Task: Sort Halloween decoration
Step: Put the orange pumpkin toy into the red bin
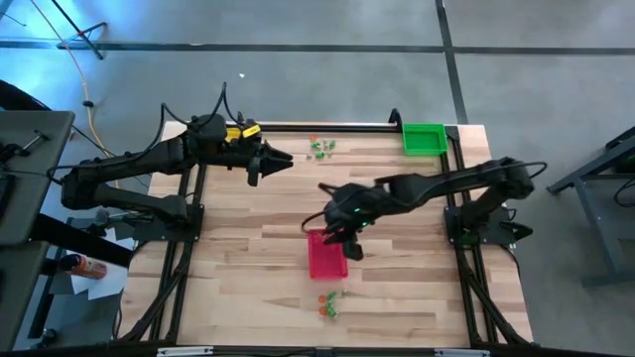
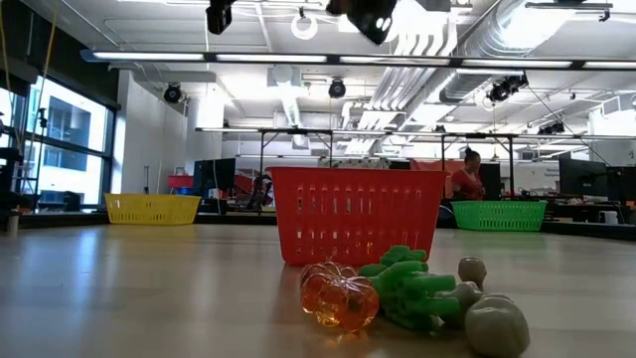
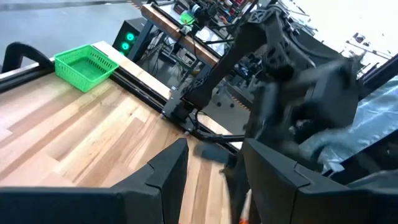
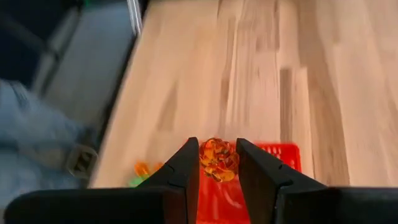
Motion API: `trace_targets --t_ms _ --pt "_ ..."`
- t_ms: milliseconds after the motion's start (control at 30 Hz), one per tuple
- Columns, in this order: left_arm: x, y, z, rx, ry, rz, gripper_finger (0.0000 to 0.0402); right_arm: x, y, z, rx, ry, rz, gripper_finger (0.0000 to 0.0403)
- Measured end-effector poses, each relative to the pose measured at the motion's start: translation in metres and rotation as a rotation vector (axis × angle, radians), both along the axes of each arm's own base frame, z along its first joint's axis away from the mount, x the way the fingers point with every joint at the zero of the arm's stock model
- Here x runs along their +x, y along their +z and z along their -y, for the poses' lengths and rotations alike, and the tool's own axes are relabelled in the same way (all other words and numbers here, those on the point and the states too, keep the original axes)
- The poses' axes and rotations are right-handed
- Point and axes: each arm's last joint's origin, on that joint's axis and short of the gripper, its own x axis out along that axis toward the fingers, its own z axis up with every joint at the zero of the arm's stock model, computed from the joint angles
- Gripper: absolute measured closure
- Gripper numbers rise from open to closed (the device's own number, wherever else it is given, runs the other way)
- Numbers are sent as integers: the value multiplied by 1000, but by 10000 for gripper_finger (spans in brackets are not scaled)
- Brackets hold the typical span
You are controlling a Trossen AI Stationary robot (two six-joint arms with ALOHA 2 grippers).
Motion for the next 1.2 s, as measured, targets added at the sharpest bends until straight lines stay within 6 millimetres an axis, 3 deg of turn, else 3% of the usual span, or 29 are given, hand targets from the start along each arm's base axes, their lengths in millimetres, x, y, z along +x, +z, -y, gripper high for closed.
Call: trace_targets --t_ms 400,667,900,1200 --pt "0 0 -1 9 37 -3 252 27 -80 -14 -138 140 -362 318" --pt "0 0 -1 23 45 -4 252 39 -128 -20 -173 144 -475 318" --pt "0 0 -1 24 44 -4 252 45 -152 -20 -166 100 -531 318" --pt "0 0 -1 25 44 -4 252 48 -154 -19 -203 76 -509 318"
